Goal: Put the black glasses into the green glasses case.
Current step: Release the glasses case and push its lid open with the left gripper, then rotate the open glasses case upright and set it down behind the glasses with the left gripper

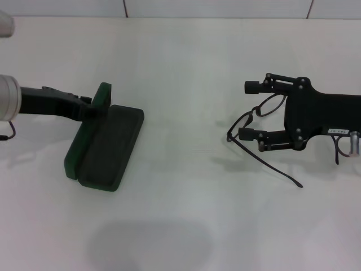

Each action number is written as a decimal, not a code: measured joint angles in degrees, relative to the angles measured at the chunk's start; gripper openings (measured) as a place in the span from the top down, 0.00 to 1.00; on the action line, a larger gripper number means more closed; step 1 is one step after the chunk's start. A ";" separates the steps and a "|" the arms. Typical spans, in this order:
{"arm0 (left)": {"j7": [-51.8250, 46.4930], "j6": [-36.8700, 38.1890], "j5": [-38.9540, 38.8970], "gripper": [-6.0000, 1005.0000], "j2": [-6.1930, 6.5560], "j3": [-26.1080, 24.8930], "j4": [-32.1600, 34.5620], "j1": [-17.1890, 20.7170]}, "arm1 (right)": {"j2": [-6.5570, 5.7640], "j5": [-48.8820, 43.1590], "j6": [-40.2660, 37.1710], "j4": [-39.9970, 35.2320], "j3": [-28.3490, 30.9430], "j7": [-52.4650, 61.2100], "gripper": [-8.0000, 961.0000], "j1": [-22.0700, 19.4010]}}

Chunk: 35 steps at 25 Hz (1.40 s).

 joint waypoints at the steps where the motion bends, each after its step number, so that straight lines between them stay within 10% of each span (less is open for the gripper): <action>1: -0.59 0.30 -0.01 0.27 0.26 -0.13 -0.22 -0.33 | -0.02 0.00 0.03 0.00 0.00 0.00 0.12 0.01; 4: -0.99 0.63 0.01 0.53 0.76 -0.29 -0.75 -0.97 | -0.08 0.00 0.09 0.00 0.00 0.00 0.12 0.04; 15: -1.62 0.31 2.80 0.80 1.12 -0.22 0.02 -2.61 | -0.10 0.00 0.11 0.00 0.00 -0.59 0.12 0.04; 29: 23.90 -0.19 0.68 0.75 1.69 -0.87 -4.32 -16.60 | 2.02 -3.60 -0.17 0.01 -0.26 -1.39 0.12 -0.22; 35: 35.01 -2.69 2.42 0.73 1.03 4.10 -17.75 -29.08 | 3.35 -4.47 0.12 0.51 -0.21 -2.69 0.12 -0.48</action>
